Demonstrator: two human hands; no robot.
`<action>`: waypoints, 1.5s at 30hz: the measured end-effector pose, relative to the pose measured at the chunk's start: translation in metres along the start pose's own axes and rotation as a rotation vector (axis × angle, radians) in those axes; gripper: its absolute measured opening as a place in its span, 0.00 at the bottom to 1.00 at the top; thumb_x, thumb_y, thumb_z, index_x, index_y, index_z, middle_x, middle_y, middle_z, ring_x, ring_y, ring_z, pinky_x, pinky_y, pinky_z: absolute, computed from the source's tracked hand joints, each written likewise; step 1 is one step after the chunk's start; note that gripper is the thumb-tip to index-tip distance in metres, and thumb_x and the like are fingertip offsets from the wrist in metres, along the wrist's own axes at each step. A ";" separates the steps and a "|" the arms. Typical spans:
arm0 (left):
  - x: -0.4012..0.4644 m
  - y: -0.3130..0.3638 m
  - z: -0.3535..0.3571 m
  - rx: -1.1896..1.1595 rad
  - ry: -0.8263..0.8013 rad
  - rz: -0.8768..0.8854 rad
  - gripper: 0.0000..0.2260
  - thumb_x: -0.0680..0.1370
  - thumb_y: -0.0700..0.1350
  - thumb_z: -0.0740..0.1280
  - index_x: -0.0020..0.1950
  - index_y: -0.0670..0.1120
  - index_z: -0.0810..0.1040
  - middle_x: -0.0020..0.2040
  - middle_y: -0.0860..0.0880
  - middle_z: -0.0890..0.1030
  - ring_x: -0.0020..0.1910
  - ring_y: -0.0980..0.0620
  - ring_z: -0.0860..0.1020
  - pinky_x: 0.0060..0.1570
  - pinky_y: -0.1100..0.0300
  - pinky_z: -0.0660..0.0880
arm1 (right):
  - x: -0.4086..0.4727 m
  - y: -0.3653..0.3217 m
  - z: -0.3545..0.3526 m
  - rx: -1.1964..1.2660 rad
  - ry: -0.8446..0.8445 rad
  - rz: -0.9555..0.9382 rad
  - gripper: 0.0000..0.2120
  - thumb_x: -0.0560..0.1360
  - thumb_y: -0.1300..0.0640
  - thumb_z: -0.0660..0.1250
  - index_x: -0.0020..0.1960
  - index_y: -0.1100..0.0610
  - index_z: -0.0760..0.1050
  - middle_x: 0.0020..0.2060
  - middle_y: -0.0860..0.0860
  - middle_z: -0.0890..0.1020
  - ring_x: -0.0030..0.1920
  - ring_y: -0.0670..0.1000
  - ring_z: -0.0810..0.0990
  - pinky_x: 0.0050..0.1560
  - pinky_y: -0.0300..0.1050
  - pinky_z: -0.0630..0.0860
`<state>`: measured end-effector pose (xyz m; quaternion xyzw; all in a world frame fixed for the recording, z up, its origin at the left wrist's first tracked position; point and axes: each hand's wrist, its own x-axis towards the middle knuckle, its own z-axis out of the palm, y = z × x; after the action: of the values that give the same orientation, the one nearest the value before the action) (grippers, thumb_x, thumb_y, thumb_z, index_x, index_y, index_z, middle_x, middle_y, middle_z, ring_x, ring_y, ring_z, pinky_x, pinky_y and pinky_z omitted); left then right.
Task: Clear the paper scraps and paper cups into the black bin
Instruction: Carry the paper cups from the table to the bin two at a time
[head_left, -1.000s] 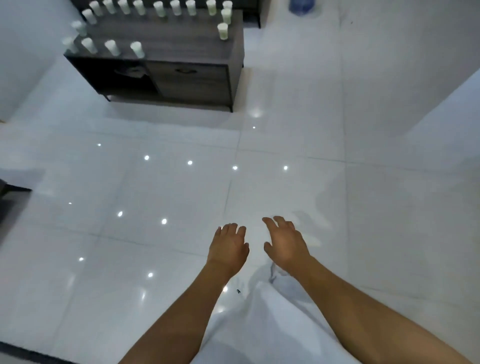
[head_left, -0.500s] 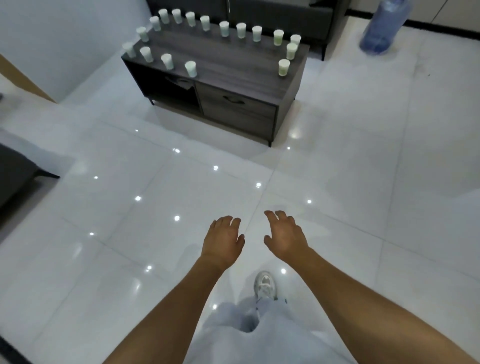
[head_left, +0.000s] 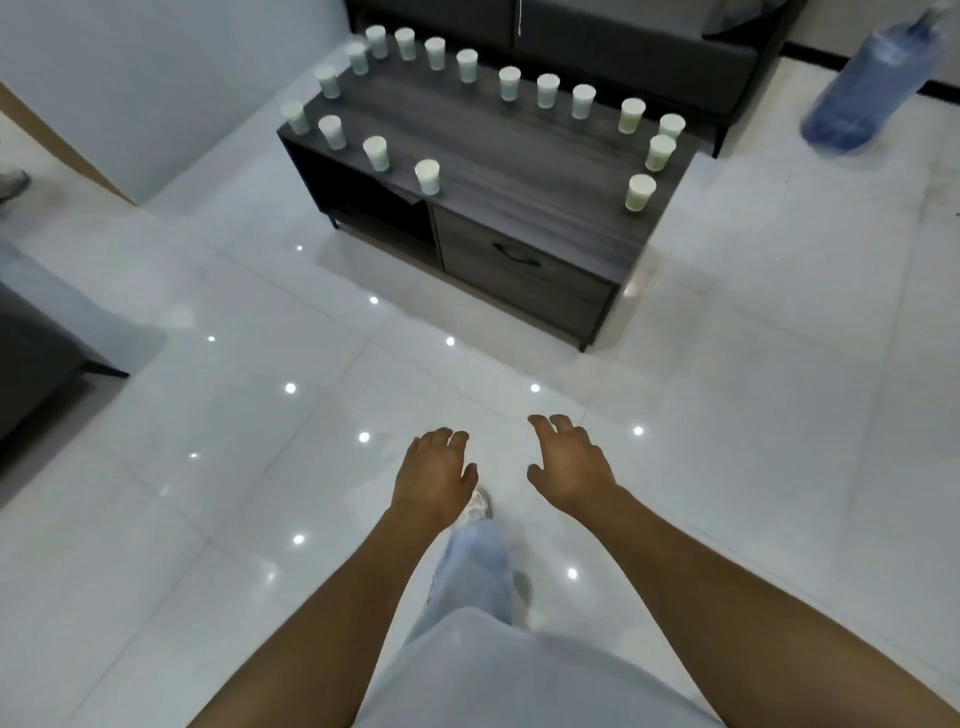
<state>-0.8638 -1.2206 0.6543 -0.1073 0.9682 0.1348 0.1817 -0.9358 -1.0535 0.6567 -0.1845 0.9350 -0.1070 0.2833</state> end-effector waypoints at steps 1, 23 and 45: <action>0.020 -0.007 -0.010 0.000 -0.002 0.007 0.21 0.81 0.51 0.57 0.72 0.45 0.65 0.70 0.47 0.69 0.69 0.48 0.66 0.70 0.57 0.59 | 0.020 -0.007 -0.009 -0.001 0.007 0.006 0.30 0.77 0.55 0.62 0.76 0.52 0.56 0.71 0.55 0.64 0.65 0.58 0.68 0.59 0.51 0.70; 0.388 -0.127 -0.205 -0.034 0.039 -0.056 0.21 0.81 0.50 0.58 0.73 0.45 0.64 0.69 0.47 0.70 0.68 0.48 0.67 0.70 0.56 0.60 | 0.403 -0.117 -0.198 -0.027 -0.019 -0.025 0.29 0.77 0.57 0.63 0.75 0.52 0.56 0.71 0.54 0.64 0.66 0.57 0.67 0.61 0.51 0.71; 0.734 -0.294 -0.301 -0.104 -0.142 -0.013 0.21 0.80 0.49 0.60 0.72 0.44 0.66 0.69 0.45 0.71 0.67 0.47 0.67 0.69 0.56 0.62 | 0.728 -0.226 -0.252 0.088 -0.149 0.271 0.34 0.77 0.54 0.66 0.77 0.51 0.52 0.76 0.57 0.55 0.72 0.61 0.60 0.69 0.55 0.63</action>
<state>-1.5536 -1.7042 0.5795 -0.1131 0.9437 0.1911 0.2450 -1.5761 -1.5301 0.5745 -0.0512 0.9222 -0.0948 0.3714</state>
